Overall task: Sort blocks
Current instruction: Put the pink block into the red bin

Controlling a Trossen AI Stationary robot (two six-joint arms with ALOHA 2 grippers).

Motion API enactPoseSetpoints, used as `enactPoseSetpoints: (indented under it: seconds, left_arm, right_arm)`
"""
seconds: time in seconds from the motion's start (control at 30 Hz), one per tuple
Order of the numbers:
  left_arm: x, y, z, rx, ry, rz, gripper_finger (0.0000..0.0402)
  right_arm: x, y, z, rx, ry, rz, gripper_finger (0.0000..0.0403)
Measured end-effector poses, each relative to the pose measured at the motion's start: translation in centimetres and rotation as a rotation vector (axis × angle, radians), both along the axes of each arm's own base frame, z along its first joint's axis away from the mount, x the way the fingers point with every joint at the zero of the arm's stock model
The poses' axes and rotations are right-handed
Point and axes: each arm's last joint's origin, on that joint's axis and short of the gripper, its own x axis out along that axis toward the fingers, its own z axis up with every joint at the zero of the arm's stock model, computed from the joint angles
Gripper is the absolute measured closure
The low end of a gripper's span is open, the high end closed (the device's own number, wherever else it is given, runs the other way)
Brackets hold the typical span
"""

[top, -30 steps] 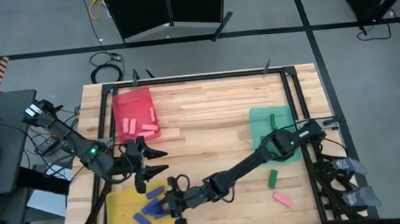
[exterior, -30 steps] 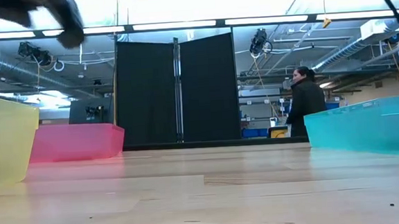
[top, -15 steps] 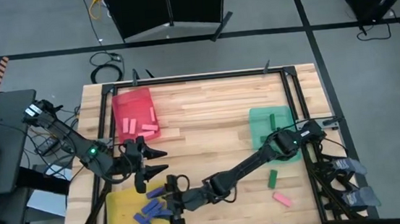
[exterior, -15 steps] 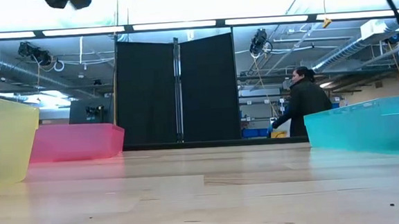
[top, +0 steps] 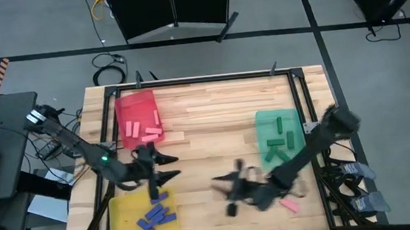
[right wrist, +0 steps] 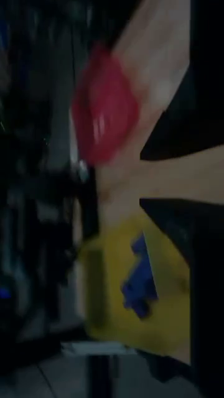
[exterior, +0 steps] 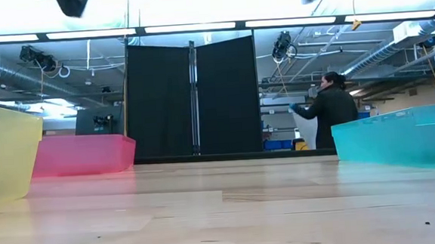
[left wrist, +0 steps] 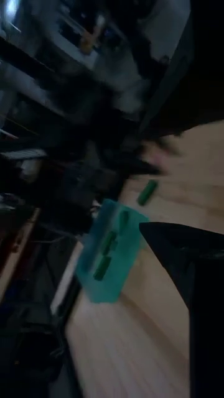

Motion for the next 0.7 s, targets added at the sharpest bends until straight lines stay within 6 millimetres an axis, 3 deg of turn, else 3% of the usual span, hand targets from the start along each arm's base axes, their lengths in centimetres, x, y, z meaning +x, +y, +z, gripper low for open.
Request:
enactPoseSetpoints:
  seconds: [0.2,0.3,0.5,0.7]
  left_arm:
    - [6.7,-1.6,-2.3,0.026,0.134,-0.029,0.0161]
    - [10.9,-2.5,-3.4,0.04,0.186,-0.024,0.0161]
    - [18.7,-4.3,-5.6,0.075,0.229,-0.007,0.0161]
    - [25.5,-6.3,-8.3,0.086,0.245,-0.067,0.0161]
  right_arm:
    - [-8.9,-0.9,2.7,-0.022,-0.11,-0.163,0.0383]
    - [-12.0,-1.5,4.1,-0.014,-0.164,-0.214,0.0391]
    - [-16.2,-1.7,5.9,-0.026,-0.215,-0.303,0.0394]
    - [-17.5,-1.6,6.9,-0.039,-0.212,-0.278,0.0391]
